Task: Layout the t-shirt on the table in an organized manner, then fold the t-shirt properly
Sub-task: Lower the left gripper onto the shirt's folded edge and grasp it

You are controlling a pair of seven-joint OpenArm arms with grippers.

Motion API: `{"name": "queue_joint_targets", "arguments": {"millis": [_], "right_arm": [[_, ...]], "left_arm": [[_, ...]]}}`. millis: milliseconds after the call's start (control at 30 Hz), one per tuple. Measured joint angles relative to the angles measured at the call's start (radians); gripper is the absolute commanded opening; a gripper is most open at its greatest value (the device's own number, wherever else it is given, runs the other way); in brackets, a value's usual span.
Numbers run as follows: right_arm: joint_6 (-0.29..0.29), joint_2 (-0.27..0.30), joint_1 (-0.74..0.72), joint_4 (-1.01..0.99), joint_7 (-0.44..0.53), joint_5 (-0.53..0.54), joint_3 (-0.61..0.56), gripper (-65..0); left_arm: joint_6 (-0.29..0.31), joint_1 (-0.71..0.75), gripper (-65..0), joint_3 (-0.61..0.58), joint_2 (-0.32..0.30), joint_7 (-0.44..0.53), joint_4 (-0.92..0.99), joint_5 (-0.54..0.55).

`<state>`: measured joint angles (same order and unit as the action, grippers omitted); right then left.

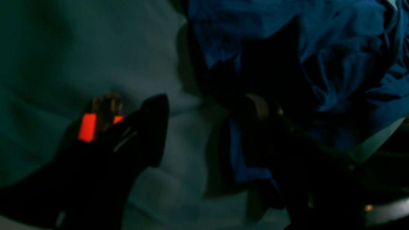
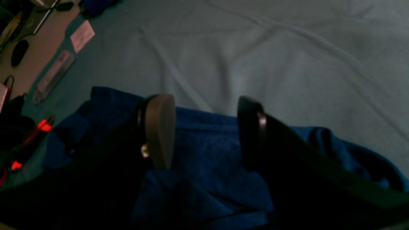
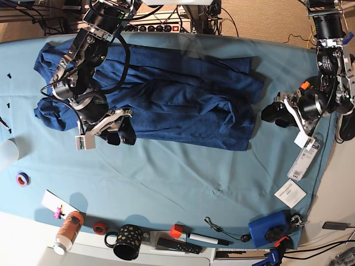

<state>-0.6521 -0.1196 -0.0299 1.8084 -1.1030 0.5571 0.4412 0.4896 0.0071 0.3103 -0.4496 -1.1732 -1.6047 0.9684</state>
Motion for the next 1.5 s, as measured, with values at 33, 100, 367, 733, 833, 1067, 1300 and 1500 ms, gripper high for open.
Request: {"name": "queue_joint_targets", "arguments": {"millis": [33,100,367,733,833,1067,1300,1500], "right_arm": [[0.000,0.000,0.000,0.000,0.000,-0.006,0.000,-34.1],[0.000,0.000,0.000,0.000,0.000,-0.010,0.000,-34.1],[0.000,0.000,0.000,0.000,0.000,-0.010,0.000,-34.1],[0.000,0.000,0.000,0.000,0.000,-0.010,0.000,-34.1],[0.000,0.000,0.000,0.000,0.000,-0.010,0.000,-34.1],[0.000,0.000,0.000,0.000,0.000,-0.009,0.000,-34.1],[0.000,0.000,0.000,0.000,0.000,-0.009,0.000,-34.1],[0.000,0.000,0.000,0.000,0.000,-0.009,0.000,-34.1]], "left_arm": [[0.000,0.004,-29.2,0.000,0.000,0.000,0.000,0.001],[0.000,0.016,-29.2,0.000,-0.002,0.000,0.000,0.014],[0.000,0.081,-29.2,0.000,0.018,0.000,0.001,0.045],[-0.019,0.095,-29.2,0.000,0.091,0.006,0.001,0.008],[-0.019,0.095,-29.2,0.000,0.118,0.022,0.001,-0.008],[-0.078,0.088,-29.2,0.000,0.145,0.079,0.001,-0.103],[-0.095,0.084,-29.1,0.000,0.148,0.093,0.000,-0.120],[-0.090,0.091,-29.1,-0.003,0.206,0.092,0.000,-0.092]]}}
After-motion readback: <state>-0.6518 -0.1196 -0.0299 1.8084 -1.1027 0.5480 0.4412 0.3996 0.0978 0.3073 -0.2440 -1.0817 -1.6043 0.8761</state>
